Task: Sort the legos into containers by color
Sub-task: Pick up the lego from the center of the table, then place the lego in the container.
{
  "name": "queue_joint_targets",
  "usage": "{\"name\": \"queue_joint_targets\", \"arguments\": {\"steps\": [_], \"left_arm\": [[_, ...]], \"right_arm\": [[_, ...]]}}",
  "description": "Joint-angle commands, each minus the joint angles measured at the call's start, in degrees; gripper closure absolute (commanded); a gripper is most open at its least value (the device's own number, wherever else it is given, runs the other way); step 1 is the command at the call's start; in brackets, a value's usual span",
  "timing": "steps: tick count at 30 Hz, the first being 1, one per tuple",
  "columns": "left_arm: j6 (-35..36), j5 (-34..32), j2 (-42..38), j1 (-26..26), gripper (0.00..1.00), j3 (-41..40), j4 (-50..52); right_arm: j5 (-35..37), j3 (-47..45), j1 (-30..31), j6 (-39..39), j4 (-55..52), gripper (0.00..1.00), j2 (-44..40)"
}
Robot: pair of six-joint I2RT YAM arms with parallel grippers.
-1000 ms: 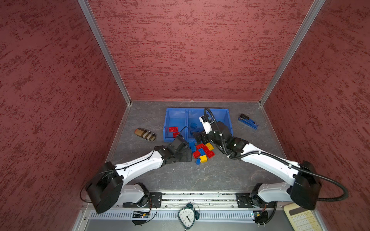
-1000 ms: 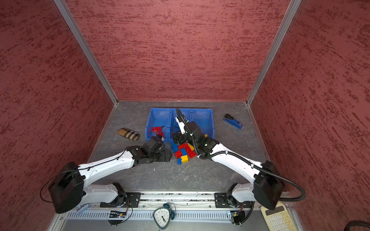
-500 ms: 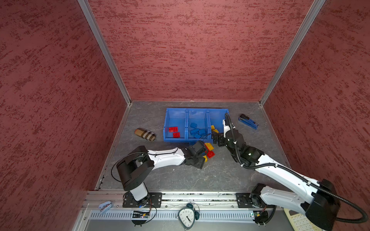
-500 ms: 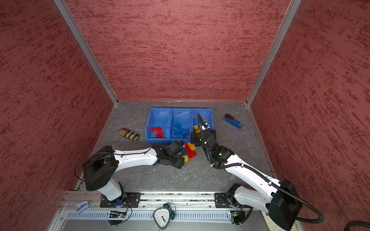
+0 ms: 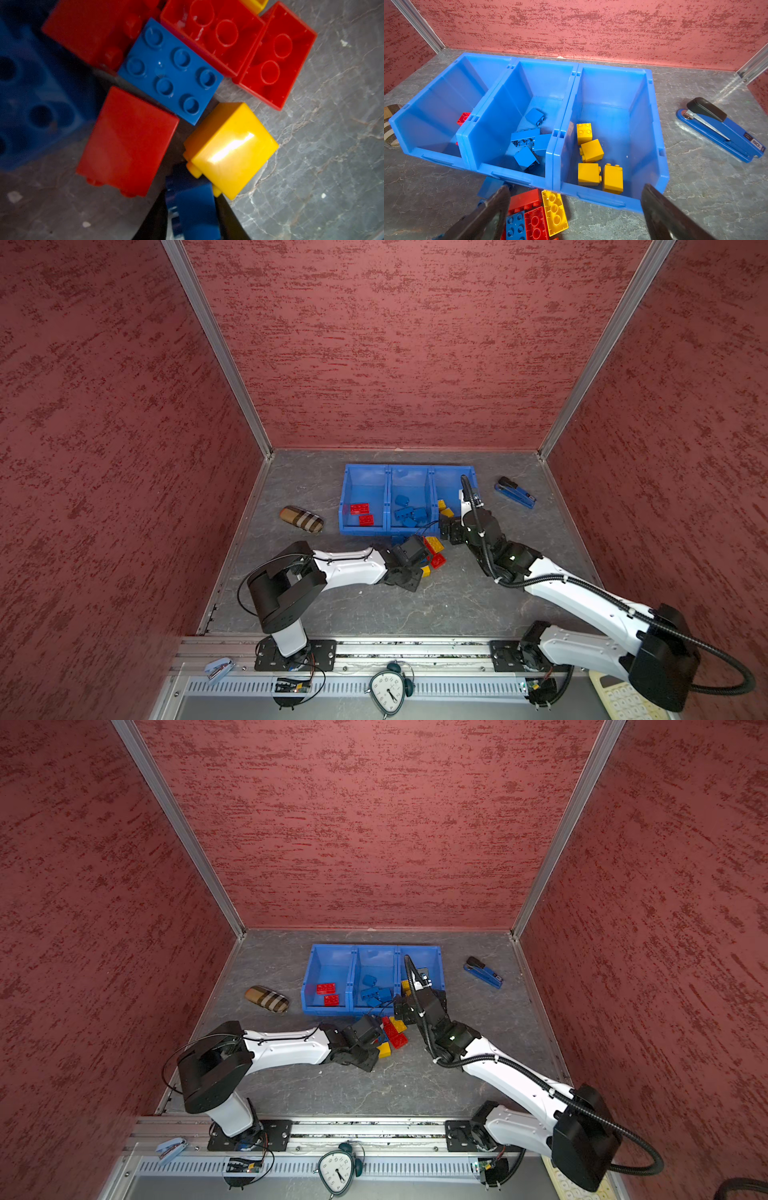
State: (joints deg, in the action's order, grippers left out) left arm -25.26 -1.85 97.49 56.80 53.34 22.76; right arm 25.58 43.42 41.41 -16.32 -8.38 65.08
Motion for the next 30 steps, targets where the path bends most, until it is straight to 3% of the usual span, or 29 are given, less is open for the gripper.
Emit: {"name": "queue_joint_targets", "arguments": {"steps": [1, 6, 9, 12, 13, 18, 23, 26, 28, 30], "left_arm": [[-0.6, -3.2, -1.5, 0.1, 0.73, -1.0, 0.5], [-0.4, -5.8, -10.8, 0.2, 0.82, -3.0, 1.6], [1.0, -10.3, -16.2, -0.3, 0.82, -0.3, 5.0], [3.6, -7.2, -19.6, -5.3, 0.75, 3.2, 3.8], [4.3, -5.7, -20.0, -7.7, 0.75, 4.5, 2.6], [7.9, -4.1, -16.5, -16.1, 0.76, 11.5, -2.9], [10.4, -4.5, -4.8, -18.8, 0.76, 21.8, -0.6], [9.4, -3.8, 2.4, -20.1, 0.75, 27.9, 2.7], [8.4, -4.2, 6.6, -20.5, 0.71, 31.6, 5.2], [8.1, -4.3, 9.6, -20.6, 0.60, 35.3, 8.2]], "right_arm": [[-2.1, -0.9, -0.3, 0.0, 2.0, 0.01, -2.1], [-15.5, -3.1, -0.5, 3.3, -1.1, 0.01, -5.8], [-23.8, -4.8, -0.5, 0.5, -4.7, 0.02, -5.8], [-37.5, -7.8, -0.2, 0.5, -6.0, 0.05, -4.2], [-38.8, -8.6, 0.3, 0.5, -6.9, 0.06, -3.4], [-36.4, -9.4, 1.4, 0.2, -8.3, 0.07, -0.4], [-32.8, -9.2, 3.8, -1.2, -4.9, 0.13, 3.5], [-30.9, -7.6, 5.8, -2.0, -3.7, 0.21, 7.6], [-29.5, -7.0, 7.0, -1.6, -3.3, 0.25, 10.0], [-28.0, -6.6, 8.0, -1.6, -2.5, 0.26, 11.5]]}}
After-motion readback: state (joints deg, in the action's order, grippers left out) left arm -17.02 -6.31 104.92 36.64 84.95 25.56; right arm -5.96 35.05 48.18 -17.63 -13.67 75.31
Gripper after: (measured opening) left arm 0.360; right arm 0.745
